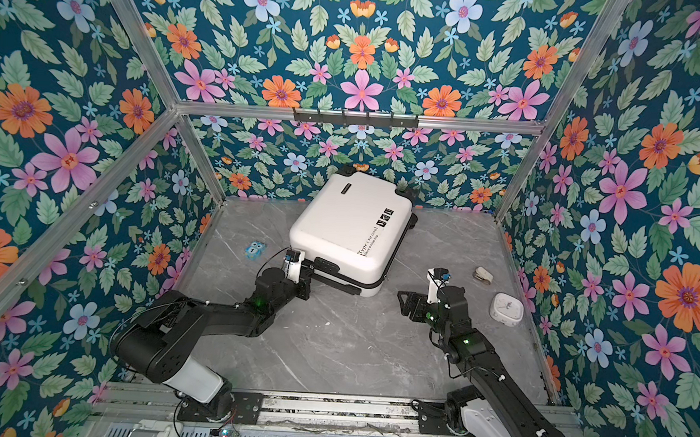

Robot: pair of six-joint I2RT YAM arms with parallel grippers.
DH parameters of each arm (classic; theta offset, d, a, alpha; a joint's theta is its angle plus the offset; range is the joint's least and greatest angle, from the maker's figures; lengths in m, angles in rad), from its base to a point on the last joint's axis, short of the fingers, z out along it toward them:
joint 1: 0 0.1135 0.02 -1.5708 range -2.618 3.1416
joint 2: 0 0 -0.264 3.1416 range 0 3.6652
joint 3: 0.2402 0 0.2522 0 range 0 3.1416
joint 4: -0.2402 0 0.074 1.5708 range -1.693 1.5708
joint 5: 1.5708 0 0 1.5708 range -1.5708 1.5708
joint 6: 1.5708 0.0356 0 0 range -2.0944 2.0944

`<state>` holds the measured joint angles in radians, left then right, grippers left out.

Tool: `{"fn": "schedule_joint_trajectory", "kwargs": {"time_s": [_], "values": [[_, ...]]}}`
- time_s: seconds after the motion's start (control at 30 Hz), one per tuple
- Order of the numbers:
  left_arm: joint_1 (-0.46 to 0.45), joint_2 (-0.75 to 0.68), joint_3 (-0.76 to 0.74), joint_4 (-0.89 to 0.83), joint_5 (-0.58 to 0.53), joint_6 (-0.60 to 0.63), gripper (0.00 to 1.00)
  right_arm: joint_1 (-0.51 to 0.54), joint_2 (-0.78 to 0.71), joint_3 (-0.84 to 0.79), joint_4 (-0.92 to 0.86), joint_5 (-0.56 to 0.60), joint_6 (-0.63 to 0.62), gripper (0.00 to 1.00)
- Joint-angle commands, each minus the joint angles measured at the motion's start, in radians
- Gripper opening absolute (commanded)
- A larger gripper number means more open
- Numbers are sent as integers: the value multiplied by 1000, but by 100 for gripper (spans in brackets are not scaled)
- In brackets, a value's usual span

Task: Pack the luggage

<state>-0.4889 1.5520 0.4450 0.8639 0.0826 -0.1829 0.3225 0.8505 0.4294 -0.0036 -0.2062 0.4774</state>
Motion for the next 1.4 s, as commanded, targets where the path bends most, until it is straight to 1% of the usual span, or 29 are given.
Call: {"fn": "schedule_joint_trajectory", "kwargs": {"time_s": [0.0,0.1,0.2,0.37,0.53,0.67,0.83,1.0,1.03,1.1,1.17,1.2,1.23,1.37], "values": [[28,-30,1,-24,56,41,0,1,24,21,4,8,-33,81],[52,-43,23,-104,163,59,0,3,81,54,2,3,-69,81],[52,-43,58,-169,195,76,0,2,142,80,30,-13,-107,80],[54,-62,77,-212,228,85,0,2,249,144,29,10,-169,79],[55,-110,73,-255,226,100,0,2,357,184,100,-19,-197,79],[55,-112,90,-307,221,117,0,5,454,215,140,-46,-204,79],[61,-107,89,-315,205,116,0,18,564,248,206,-80,-203,80],[68,-94,92,-327,189,91,0,21,614,267,238,-91,-215,80],[70,-94,87,-322,184,76,3,20,615,267,239,-95,-217,80],[70,-93,67,-291,178,54,19,21,609,262,243,-102,-216,80],[70,-88,48,-262,165,39,30,21,598,257,243,-104,-215,80],[70,-84,41,-248,158,34,33,20,592,255,243,-104,-216,80],[70,-79,36,-236,150,30,34,21,585,252,241,-104,-214,80],[70,-67,32,-202,151,24,35,21,564,244,231,-99,-212,80]]}}
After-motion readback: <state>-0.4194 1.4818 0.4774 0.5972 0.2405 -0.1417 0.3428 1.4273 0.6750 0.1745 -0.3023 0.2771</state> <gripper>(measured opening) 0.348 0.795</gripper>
